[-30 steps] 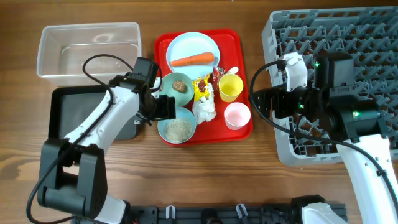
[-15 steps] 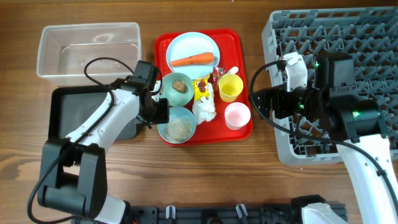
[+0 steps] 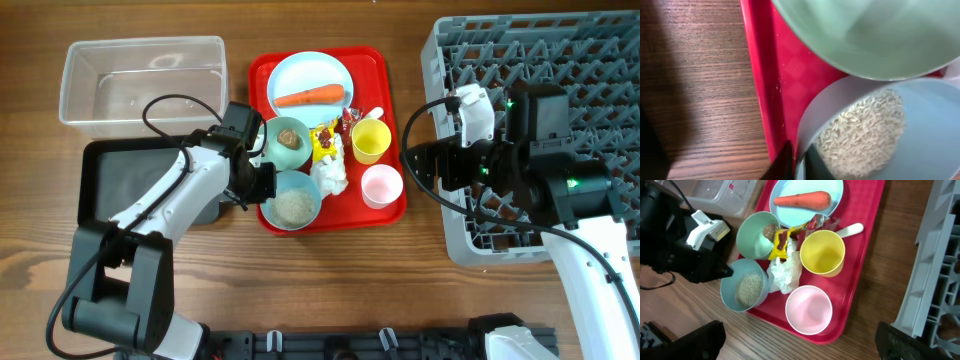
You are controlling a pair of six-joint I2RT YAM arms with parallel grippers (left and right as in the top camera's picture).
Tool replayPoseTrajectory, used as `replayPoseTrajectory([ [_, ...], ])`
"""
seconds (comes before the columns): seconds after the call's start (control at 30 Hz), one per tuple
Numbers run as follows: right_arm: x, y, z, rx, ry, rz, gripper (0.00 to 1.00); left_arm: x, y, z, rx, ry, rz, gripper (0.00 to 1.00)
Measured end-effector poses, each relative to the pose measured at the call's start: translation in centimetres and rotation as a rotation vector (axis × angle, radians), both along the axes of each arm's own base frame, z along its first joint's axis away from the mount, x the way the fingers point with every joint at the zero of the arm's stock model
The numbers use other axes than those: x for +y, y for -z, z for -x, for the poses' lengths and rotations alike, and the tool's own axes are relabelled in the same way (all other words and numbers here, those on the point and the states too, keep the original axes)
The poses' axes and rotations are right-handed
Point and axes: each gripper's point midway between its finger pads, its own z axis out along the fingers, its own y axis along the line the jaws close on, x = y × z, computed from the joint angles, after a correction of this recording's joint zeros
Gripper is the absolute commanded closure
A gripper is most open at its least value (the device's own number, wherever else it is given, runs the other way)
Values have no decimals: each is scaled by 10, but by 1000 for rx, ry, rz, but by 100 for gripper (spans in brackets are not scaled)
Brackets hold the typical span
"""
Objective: Sort waste into correct bins and load items into the dishwasher rack
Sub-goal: 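Grasp the rim of the light-blue rice bowl with the left gripper, then lift the rice bowl and carry it over the black tray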
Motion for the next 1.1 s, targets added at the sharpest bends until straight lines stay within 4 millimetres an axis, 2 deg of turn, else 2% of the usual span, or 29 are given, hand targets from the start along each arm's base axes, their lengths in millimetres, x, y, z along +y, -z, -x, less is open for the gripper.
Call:
replayPoseTrajectory([
  [0.27, -2, 1, -1, -1, 7, 9, 2, -1, 0, 0, -1, 2, 1, 96],
  [0.47, -2, 1, -1, 0, 7, 9, 2, -9, -4, 3, 11, 6, 50, 96],
  [0.7, -2, 1, 0, 3, 7, 10, 2, -12, -43, 2, -53, 10, 87, 96],
  [0.97, -2, 1, 0, 3, 7, 10, 2, -9, -74, 8, -127, 10, 109, 96],
  [1.07, -2, 1, 0, 2, 7, 10, 2, 3, -90, 10, -166, -23, 109, 96],
  [1.1, -2, 1, -1, -2, 7, 9, 2, 15, -98, 11, -186, -57, 94, 96],
])
